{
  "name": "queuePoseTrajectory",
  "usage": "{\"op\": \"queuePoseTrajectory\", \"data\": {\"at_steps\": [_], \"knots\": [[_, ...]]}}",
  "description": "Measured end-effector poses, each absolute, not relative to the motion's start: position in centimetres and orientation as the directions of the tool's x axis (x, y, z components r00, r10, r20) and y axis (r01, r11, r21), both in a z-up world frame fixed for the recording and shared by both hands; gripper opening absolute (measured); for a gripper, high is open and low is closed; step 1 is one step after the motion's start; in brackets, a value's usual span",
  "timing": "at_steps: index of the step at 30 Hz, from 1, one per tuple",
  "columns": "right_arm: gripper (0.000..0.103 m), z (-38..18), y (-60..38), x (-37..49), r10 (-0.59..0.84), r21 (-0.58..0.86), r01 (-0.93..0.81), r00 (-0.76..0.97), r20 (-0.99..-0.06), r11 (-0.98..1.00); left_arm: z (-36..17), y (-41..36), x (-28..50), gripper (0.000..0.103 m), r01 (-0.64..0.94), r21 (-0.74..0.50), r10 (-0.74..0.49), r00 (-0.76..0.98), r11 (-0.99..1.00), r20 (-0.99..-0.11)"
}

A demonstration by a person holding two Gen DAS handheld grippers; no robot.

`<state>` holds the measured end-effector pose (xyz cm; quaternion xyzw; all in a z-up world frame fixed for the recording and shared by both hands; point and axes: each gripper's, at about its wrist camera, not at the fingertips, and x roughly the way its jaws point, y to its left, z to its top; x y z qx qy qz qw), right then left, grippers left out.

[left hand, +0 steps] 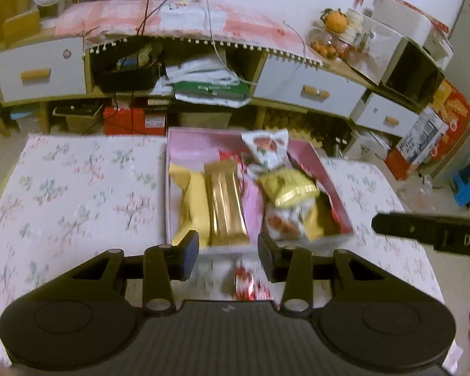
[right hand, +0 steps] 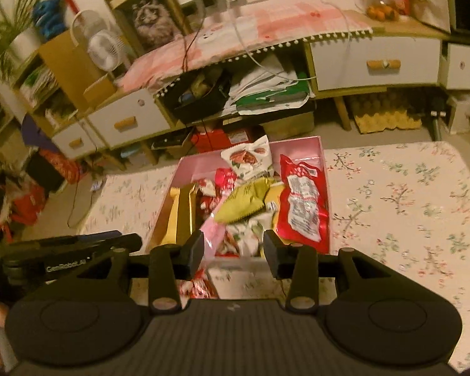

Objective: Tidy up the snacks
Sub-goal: 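Grasp the square cake packet with the left gripper while the right gripper grasps a truffle chocolate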

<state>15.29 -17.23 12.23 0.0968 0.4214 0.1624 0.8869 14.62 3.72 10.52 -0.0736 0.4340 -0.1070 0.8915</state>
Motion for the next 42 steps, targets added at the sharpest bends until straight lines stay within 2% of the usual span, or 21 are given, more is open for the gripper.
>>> {"op": "queuePoseTrajectory", "data": {"at_steps": [6, 10, 17, 19, 28, 29, 32, 38, 42], "knots": [[0.04, 12.9, -16.7, 12.2, 0.351, 0.233, -0.269, 0.583, -0.733, 0.934, 10.0, 3.6, 11.3, 0.05, 0.143, -0.184, -0.233, 0.58, 0.972, -0.781], [0.042, 13.2, -16.3, 10.4, 0.341, 0.174, -0.325, 0.581, -0.739, 0.929, 9.1, 3.6, 9.1, 0.051, 0.142, -0.199, -0.244, 0.547, 0.97, -0.801], [0.044, 11.1, -16.2, 9.2, 0.306, 0.114, -0.368, 0.52, -0.797, 0.923, 5.9, 3.9, 7.3, 0.062, 0.169, -0.14, -0.205, 0.471, 0.976, -0.858], [0.044, 10.3, -16.2, 9.0, 0.304, 0.119, -0.369, 0.498, -0.812, 0.922, 4.8, 4.0, 7.1, 0.064, 0.171, -0.132, -0.196, 0.44, 0.976, -0.876], [0.045, 9.0, -16.6, 8.6, 0.296, 0.137, -0.35, 0.455, -0.84, 0.927, 2.8, 4.0, 6.5, 0.064, 0.201, -0.084, -0.158, 0.391, 0.976, -0.907], [0.045, 8.9, -16.5, 8.6, 0.296, 0.137, -0.351, 0.454, -0.841, 0.926, 2.6, 3.9, 6.4, 0.062, 0.207, -0.08, -0.157, 0.39, 0.975, -0.908], [0.045, 8.6, -16.5, 8.8, 0.27, 0.106, -0.352, 0.459, -0.846, 0.93, 2.0, 3.7, 6.5, 0.04, 0.215, -0.075, -0.153, 0.373, 0.974, -0.915], [0.045, 6.7, -18.1, 10.5, 0.207, 0.089, -0.276, 0.436, -0.876, 0.957, 2.3, 3.8, 6.6, 0.04, 0.198, -0.078, -0.151, 0.385, 0.977, -0.911], [0.044, 5.0, -18.4, 11.5, 0.132, 0.023, -0.251, 0.425, -0.896, 0.968, 2.8, 3.8, 6.7, 0.04, 0.185, -0.085, -0.154, 0.4, 0.979, -0.904]]}}
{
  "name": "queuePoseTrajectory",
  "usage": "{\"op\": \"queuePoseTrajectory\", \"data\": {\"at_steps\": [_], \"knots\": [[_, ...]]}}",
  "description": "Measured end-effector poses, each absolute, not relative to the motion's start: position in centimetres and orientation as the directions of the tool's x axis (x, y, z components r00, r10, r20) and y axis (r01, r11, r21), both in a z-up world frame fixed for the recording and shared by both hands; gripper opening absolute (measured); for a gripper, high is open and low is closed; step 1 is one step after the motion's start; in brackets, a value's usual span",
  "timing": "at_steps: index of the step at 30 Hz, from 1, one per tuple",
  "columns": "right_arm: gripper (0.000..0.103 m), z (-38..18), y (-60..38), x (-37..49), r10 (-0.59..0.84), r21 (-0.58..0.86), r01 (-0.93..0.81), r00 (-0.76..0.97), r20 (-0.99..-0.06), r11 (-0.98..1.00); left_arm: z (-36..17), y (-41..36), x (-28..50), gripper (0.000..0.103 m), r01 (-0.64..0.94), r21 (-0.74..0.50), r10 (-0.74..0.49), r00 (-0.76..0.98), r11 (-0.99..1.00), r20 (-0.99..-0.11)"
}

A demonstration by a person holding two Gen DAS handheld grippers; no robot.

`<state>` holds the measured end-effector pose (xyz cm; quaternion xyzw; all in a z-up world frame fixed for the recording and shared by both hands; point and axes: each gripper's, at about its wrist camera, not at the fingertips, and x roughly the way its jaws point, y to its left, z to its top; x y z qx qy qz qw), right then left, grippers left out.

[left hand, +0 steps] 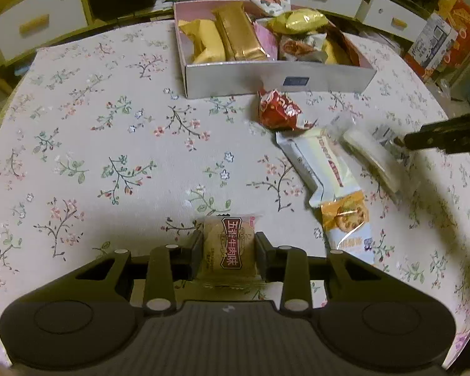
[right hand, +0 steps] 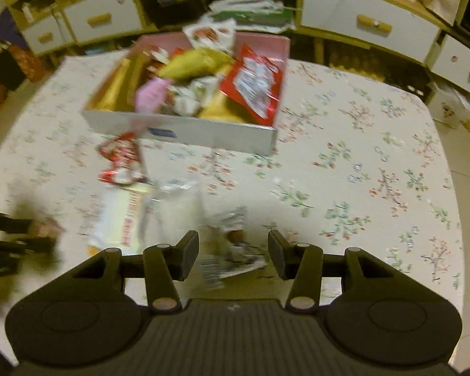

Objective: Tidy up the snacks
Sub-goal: 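Grasp the square cake packet with the left gripper while the right gripper grasps a truffle chocolate, then lower the cake packet and truffle chocolate into the box and open both grippers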

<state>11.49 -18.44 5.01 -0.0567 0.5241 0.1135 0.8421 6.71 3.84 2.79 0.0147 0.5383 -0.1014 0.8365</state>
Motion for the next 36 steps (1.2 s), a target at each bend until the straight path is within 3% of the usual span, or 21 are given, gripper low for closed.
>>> {"op": "queuePoseTrajectory", "data": {"at_steps": [15, 17, 20, 29, 36], "knots": [[0.038, 1.5, -16.9, 12.5, 0.118, -0.002, -0.296, 0.385, -0.915, 0.955, 4.0, 4.4, 7.2, 0.04, 0.145, -0.112, -0.165, 0.434, 0.983, -0.886], [0.024, 1.6, -16.9, 12.4, 0.122, -0.001, -0.302, 0.387, -0.914, 0.953, 4.2, 4.4, 7.3, 0.04, 0.137, -0.118, -0.167, 0.439, 0.984, -0.883], [0.019, 1.8, -16.5, 12.4, 0.121, -0.008, -0.314, 0.388, -0.914, 0.949, 4.5, 4.4, 7.5, 0.04, 0.127, -0.129, -0.173, 0.446, 0.984, -0.878], [0.018, 3.7, -16.6, 12.3, 0.123, 0.001, -0.282, 0.413, -0.903, 0.959, 6.1, 3.4, 8.3, 0.04, 0.13, -0.149, -0.194, 0.482, 0.98, -0.855], [0.018, 6.5, -18.4, 12.5, 0.193, 0.086, -0.239, 0.468, -0.862, 0.967, 7.4, 2.8, 9.9, 0.04, 0.115, -0.204, -0.234, 0.525, 0.972, -0.818]]}}
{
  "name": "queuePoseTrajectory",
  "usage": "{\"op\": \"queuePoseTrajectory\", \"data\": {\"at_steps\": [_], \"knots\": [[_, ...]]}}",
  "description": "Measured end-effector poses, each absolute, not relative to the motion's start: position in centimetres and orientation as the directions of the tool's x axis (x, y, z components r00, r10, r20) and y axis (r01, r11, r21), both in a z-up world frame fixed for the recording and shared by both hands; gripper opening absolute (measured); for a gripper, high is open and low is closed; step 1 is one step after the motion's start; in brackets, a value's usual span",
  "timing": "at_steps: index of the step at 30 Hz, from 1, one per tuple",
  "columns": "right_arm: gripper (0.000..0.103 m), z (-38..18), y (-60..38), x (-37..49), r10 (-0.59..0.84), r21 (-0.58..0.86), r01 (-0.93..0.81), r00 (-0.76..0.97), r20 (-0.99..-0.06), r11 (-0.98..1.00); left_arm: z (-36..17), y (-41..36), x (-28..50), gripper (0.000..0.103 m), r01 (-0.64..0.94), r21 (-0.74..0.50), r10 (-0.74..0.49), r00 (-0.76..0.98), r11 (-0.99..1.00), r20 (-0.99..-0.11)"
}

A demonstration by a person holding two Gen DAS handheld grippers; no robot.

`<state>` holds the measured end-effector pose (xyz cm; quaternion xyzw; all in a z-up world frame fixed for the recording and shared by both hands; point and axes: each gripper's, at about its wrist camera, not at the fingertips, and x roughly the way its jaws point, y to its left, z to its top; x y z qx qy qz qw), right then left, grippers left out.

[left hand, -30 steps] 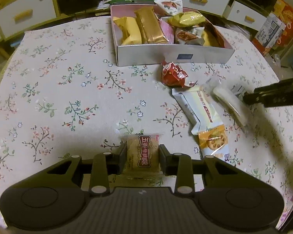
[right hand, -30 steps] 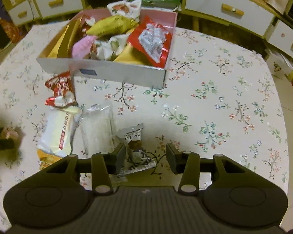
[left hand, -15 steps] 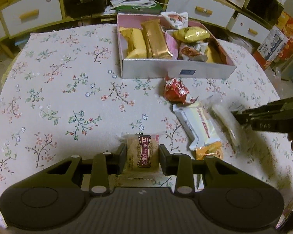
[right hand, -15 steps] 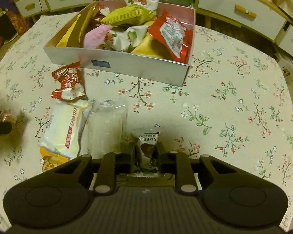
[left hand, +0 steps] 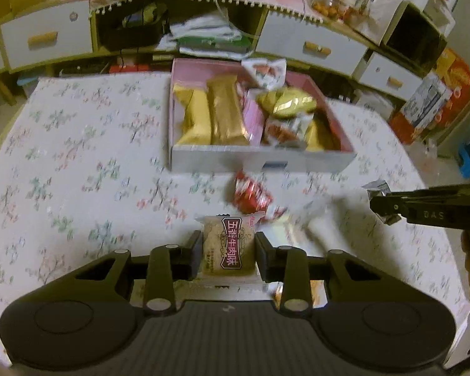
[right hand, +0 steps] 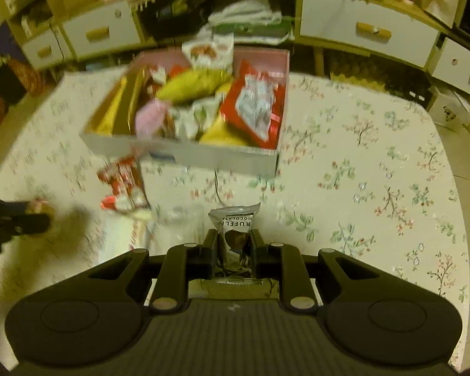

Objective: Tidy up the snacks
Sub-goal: 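Lower the cake packet and truffle chocolate into the box and open both grippers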

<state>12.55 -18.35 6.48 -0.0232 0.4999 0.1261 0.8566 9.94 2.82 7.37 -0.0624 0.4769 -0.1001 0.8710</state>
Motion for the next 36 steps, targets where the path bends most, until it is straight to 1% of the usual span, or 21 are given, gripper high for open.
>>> {"op": "queuePoseTrajectory", "data": {"at_steps": [7, 15, 18, 21, 26, 32, 36], "knots": [[0.018, 9.2, -19.7, 14.0, 0.268, 0.182, -0.209, 0.531, -0.804, 0.961, 8.6, 1.7, 13.1, 0.04, 0.123, -0.219, -0.249, 0.574, 0.968, -0.78], [0.018, 8.8, -18.7, 16.4, 0.319, 0.267, -0.174, 0.525, -0.789, 0.948, 8.8, 0.5, 16.9, 0.04, 0.125, -0.26, -0.282, 0.594, 0.957, -0.753], [0.018, 9.1, -18.7, 17.3, 0.357, 0.33, -0.149, 0.538, -0.764, 0.932, 8.2, 0.0, 18.2, 0.04, 0.12, -0.273, -0.289, 0.591, 0.955, -0.753], [0.018, 8.5, -18.8, 18.6, 0.394, 0.396, -0.117, 0.53, -0.751, 0.911, 7.5, -0.5, 19.3, 0.04, 0.13, -0.258, -0.284, 0.581, 0.957, -0.763], [0.018, 7.1, -17.4, 20.0, 0.382, 0.393, -0.091, 0.506, -0.773, 0.915, 6.4, -1.2, 20.6, 0.04, 0.15, -0.201, -0.251, 0.574, 0.968, -0.779], [0.018, 6.5, -17.1, 20.7, 0.368, 0.378, -0.087, 0.503, -0.782, 0.922, 5.9, -1.3, 21.5, 0.04, 0.154, -0.186, -0.242, 0.585, 0.97, -0.774], [0.018, 6.5, -17.2, 20.6, 0.362, 0.376, -0.084, 0.525, -0.77, 0.923, 5.7, -2.0, 21.5, 0.04, 0.18, -0.167, -0.243, 0.596, 0.969, -0.765]]}}
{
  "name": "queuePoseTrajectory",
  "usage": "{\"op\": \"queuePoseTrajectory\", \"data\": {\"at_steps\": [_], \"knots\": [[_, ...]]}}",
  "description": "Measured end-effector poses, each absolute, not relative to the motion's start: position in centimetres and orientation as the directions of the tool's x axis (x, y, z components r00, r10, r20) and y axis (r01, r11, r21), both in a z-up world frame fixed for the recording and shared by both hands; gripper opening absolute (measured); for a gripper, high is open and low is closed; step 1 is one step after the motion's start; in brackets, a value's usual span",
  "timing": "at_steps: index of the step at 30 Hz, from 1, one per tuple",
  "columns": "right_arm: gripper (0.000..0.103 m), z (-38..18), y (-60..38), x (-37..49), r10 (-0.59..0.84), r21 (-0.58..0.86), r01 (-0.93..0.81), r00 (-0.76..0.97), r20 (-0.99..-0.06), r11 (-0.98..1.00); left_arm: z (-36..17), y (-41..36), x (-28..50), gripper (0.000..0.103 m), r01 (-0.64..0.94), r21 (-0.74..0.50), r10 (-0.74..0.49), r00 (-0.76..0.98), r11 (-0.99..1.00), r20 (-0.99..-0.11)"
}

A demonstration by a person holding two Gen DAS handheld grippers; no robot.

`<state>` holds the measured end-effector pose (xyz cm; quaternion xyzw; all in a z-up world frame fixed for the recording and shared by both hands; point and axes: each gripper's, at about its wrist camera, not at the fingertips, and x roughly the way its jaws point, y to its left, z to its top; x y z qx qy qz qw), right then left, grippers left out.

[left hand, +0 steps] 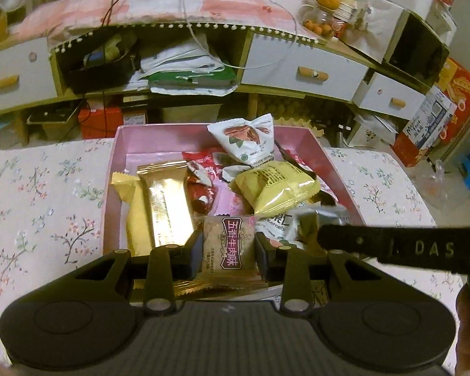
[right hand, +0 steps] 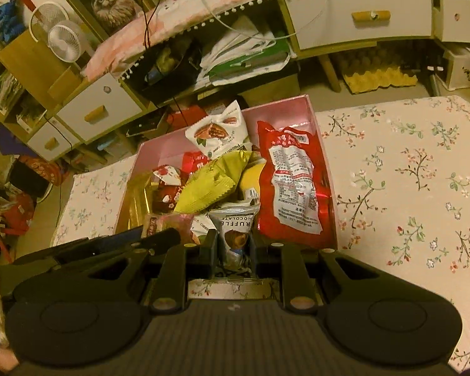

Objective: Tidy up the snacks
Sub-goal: 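Lower the cake packet and truffle chocolate into the box and open both grippers, then reach down and grasp another red-white candy with the left gripper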

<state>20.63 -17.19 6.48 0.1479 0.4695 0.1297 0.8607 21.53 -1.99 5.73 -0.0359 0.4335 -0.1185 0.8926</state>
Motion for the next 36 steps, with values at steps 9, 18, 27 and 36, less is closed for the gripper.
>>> {"op": "queuePoseTrajectory", "data": {"at_steps": [9, 18, 27, 36], "knots": [[0.028, 6.7, -17.1, 20.4, 0.331, 0.346, -0.087, 0.573, -0.75, 0.934, 6.4, -1.8, 20.9, 0.052, 0.215, -0.137, -0.244, 0.632, 0.967, -0.736], [0.036, 8.7, -18.3, 19.6, 0.334, 0.369, -0.063, 0.584, -0.74, 0.927, 7.9, -1.0, 19.9, 0.055, 0.182, -0.195, -0.266, 0.631, 0.964, -0.729], [0.046, 11.0, -17.1, 16.9, 0.335, 0.312, -0.142, 0.573, -0.748, 0.939, 9.0, -0.5, 17.5, 0.059, 0.148, -0.208, -0.255, 0.6, 0.967, -0.758], [0.052, 12.8, -16.9, 13.6, 0.34, 0.272, -0.204, 0.565, -0.752, 0.94, 8.6, -0.1, 14.0, 0.065, 0.087, -0.232, -0.242, 0.526, 0.969, -0.816]]}}
